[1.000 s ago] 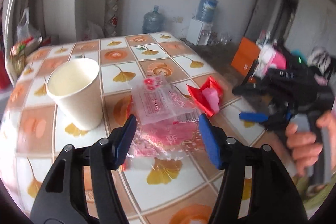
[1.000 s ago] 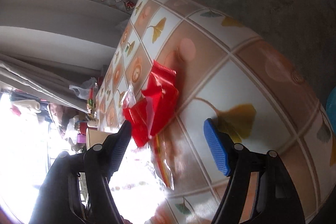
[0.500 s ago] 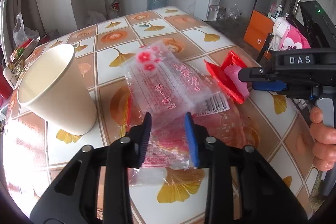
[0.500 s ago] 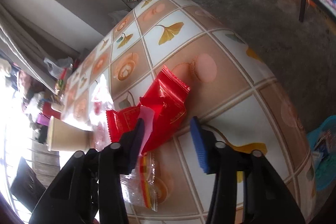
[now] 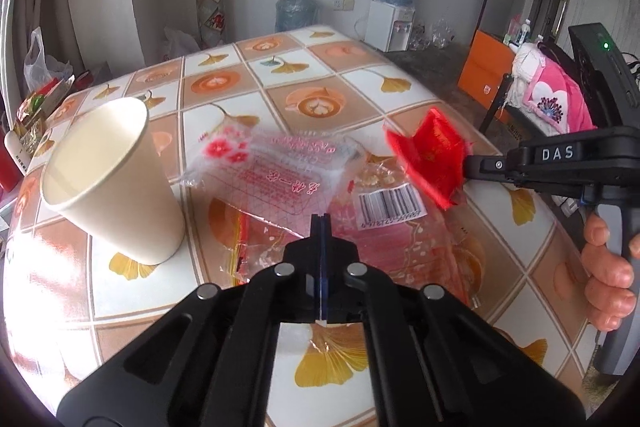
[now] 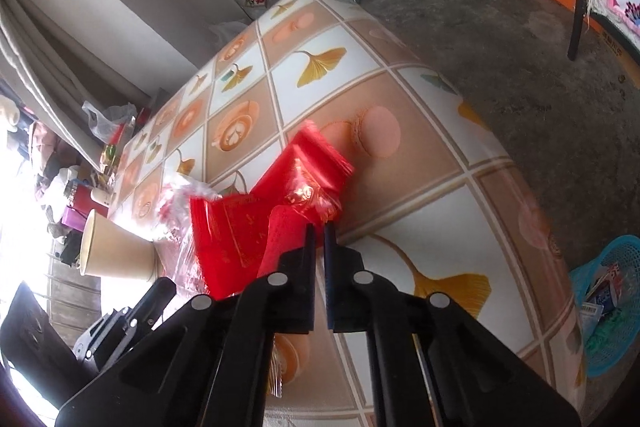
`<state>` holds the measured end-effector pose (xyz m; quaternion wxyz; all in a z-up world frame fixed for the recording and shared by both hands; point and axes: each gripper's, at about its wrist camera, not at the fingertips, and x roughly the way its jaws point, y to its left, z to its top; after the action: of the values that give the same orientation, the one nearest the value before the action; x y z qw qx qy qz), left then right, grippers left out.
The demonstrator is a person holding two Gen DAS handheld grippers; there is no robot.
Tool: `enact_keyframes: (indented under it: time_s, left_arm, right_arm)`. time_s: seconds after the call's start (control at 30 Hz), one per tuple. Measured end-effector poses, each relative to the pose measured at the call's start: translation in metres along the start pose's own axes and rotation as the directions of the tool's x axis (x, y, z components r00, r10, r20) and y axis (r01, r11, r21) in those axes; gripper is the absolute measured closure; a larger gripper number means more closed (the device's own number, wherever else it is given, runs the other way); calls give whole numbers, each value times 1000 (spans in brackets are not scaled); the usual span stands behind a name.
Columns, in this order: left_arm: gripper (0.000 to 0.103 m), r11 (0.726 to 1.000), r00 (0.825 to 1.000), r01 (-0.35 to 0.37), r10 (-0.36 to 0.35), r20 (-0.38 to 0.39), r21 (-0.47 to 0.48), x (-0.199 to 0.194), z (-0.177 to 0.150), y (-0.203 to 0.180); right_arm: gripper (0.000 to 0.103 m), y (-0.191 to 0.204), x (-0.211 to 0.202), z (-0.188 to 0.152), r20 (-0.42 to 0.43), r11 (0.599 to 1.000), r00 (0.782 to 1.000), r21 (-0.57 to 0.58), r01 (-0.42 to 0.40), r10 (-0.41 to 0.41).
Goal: Collect trash
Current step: 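Lift the red wrapper and clear bag off the table with both grippers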
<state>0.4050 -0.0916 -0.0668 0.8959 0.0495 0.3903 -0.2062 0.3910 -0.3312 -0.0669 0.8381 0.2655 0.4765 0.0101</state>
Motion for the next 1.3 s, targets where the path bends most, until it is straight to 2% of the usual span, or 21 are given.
enact_keyframes:
  time_s: [0.3, 0.4, 0.43, 0.47, 0.5, 0.53, 0.6, 0.67, 0.73, 0.87, 0.9, 1.0, 1.07, 1.13, 1.17, 1.3]
  left_arm:
    - [103, 998, 995, 65, -63, 73, -26, -38, 8, 0]
    - [103, 995, 994, 95, -94, 48, -7, -37, 14, -5]
    - [90, 996, 995, 94, -94, 27, -4, -33, 16, -6]
    - [56, 997, 997, 82, -82, 3, 2, -27, 18, -9]
    - [45, 998, 998, 68, -68, -3, 9, -23, 19, -12]
    - [39, 998, 998, 55, -55, 3, 20, -20, 20, -14]
    - [39, 998, 1000, 24, -23, -19, 60, -7, 21, -22]
    - [39, 997, 998, -6, 11, -59, 82, 10, 22, -25]
    - [39, 995, 995, -42, 50, -91, 86, 25, 23, -26]
    - [40, 996, 991, -70, 76, -113, 56, 40, 22, -19]
    - [41, 996, 991, -72, 77, -112, 51, 42, 22, -18]
    - [56, 996, 990, -81, 84, -111, 37, 44, 23, -13]
    - [68, 996, 990, -79, 82, -112, 28, 45, 23, -10]
    - [73, 998, 992, -66, 68, -111, 19, 45, 23, -8]
    - [80, 998, 992, -63, 65, -108, 21, 45, 23, -8]
    - [91, 996, 992, -80, 84, -93, 42, 44, 23, -12]
  right_arm:
    - [100, -4, -33, -3, 59, 1000, 998, -28, -12, 14]
    - [100, -6, -43, -1, 83, 1000, 997, -25, -10, 12]
    - [99, -6, -45, 0, 93, 1000, 996, -28, -8, 11]
    - [99, -7, -46, 2, 96, 999, 995, -30, -16, 18]
    - [99, -8, -45, 4, 91, 999, 995, -29, -26, 29]
    - [98, -8, -43, 6, 88, 999, 995, -29, -36, 39]
    - [96, -4, -35, 11, 73, 998, 997, -56, -23, 27]
    - [78, 0, -26, 16, 64, 996, 998, -87, -1, 6]
    - [68, 6, -14, 21, 65, 990, 997, -133, 38, -30]
    - [61, 19, 5, 26, 82, 964, 993, -246, 102, -84]
    - [61, 21, 10, 27, 76, 956, 993, -270, 111, -93]
    - [61, 25, 23, 26, 58, 935, 990, -326, 141, -129]
    - [71, 28, 24, 23, 67, 922, 987, -351, 163, -148]
    - [82, 27, 25, 22, 60, 921, 987, -354, 161, -149]
    - [86, 26, 24, 21, 59, 922, 987, -352, 162, -151]
    - [94, 22, 20, 18, 62, 926, 989, -345, 150, -138]
